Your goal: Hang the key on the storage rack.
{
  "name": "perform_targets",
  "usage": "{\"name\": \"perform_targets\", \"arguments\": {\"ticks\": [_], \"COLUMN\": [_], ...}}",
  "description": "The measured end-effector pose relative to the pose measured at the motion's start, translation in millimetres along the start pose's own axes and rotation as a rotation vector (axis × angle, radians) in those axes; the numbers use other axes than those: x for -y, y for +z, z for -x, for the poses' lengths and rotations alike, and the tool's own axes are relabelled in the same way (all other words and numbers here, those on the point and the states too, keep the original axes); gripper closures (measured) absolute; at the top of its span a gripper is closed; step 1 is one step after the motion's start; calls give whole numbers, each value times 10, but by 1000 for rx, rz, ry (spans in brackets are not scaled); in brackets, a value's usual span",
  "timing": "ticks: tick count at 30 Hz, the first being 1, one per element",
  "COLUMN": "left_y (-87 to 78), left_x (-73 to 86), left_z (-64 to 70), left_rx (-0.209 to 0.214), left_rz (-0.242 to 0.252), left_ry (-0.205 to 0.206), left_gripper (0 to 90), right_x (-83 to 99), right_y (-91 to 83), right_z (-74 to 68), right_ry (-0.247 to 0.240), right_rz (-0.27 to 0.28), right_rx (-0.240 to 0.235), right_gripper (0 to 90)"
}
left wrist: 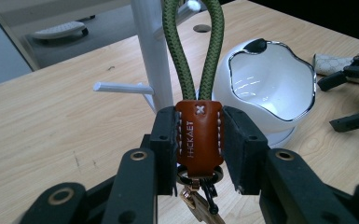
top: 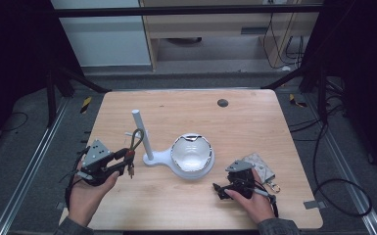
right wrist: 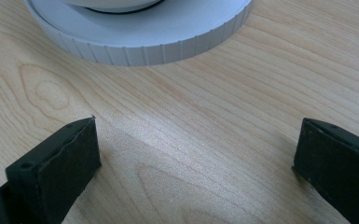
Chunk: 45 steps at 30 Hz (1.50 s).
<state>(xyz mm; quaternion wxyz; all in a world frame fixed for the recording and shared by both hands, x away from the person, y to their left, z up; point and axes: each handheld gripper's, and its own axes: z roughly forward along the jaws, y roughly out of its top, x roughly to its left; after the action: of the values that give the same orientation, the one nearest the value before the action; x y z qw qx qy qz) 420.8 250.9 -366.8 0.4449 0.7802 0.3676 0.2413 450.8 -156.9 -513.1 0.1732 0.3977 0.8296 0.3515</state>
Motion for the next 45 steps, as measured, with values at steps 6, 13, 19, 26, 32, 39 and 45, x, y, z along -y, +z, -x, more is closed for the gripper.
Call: {"name": "perform_targets", "arguments": {"ticks": [6, 13, 19, 26, 32, 39, 45], "left_y": [94, 185, 248, 282, 288, 312, 354], "left_x": [30, 58, 57, 63, 65, 106, 326], "left_z": [-32, -67, -78, -85, -88, -80, -121], "left_rx": [-7, -13, -18, -16, -13, -24, -72], "left_rz": [-14, -34, -49, -51, -52, -48, -32], "left_ry": [-16, -34, -36, -39, -46, -50, -77], "left_gripper": [660, 660, 659, 658, 657, 590, 330], "right_x": [0, 0, 0, 1, 1, 2, 7], "right_y": [0, -1, -2, -7, -8, -6, -7], "right_z": [-1, -2, -2, -3, -4, -3, -11], "right_ry": [2, 2, 2, 1, 4, 1, 6], "right_rz": [-1, 0, -1, -5, -5, -3, 2], "right_rx": [0, 1, 1, 1, 1, 2, 4], "right_gripper": [3, 3, 3, 3, 3, 4, 5]}}
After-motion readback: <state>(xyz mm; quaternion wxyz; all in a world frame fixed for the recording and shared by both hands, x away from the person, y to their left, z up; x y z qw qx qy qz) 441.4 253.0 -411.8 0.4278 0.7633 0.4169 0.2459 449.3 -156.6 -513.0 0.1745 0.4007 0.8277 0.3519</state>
